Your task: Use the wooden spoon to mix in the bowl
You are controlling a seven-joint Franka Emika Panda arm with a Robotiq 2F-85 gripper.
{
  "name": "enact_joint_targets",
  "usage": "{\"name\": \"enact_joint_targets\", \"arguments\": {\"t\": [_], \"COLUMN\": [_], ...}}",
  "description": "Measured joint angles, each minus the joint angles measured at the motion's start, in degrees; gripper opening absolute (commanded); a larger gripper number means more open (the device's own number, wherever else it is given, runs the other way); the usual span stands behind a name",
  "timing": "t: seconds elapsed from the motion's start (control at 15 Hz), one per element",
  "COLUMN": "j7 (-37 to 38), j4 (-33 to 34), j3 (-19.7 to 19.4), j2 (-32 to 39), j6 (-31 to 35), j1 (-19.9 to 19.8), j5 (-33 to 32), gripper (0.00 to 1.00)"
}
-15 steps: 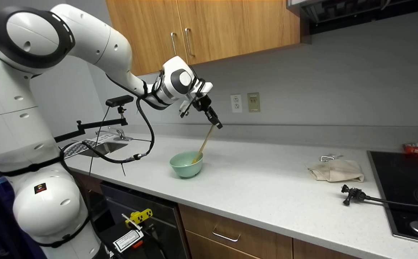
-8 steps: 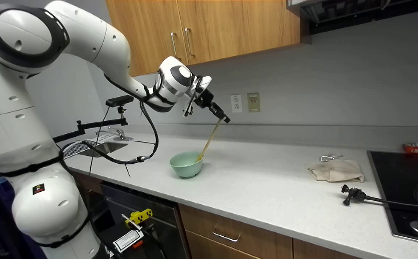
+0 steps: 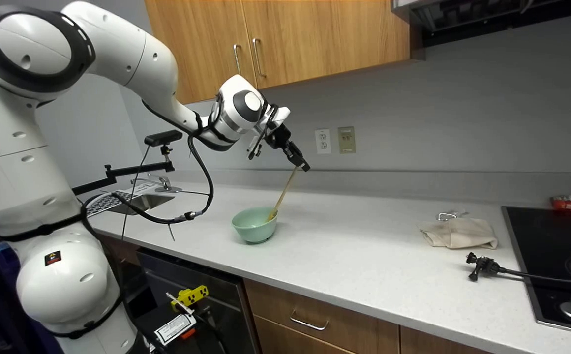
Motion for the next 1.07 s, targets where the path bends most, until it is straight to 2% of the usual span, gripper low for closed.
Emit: {"name": "enact_joint_targets", "arguments": {"t": [0.53, 0.6, 0.67, 0.8, 1.07], "j7": [-8.7, -9.3, -9.6, -9.8, -9.8], "j4": [0.0, 0.0, 0.0, 0.0, 0.1], "j3": [-0.1, -0.1, -0.2, -0.2, -0.2], "j2": [0.5, 0.7, 0.8, 0.9, 0.9], "j6": [0.0, 0.0, 0.0, -0.2, -0.6], "j1": [0.0, 0.0, 0.0, 0.0, 0.0], "j5": [15.9, 16.8, 17.4, 17.7, 17.8], "gripper": [0.02, 0.05, 0.29, 0.36, 0.66]}}
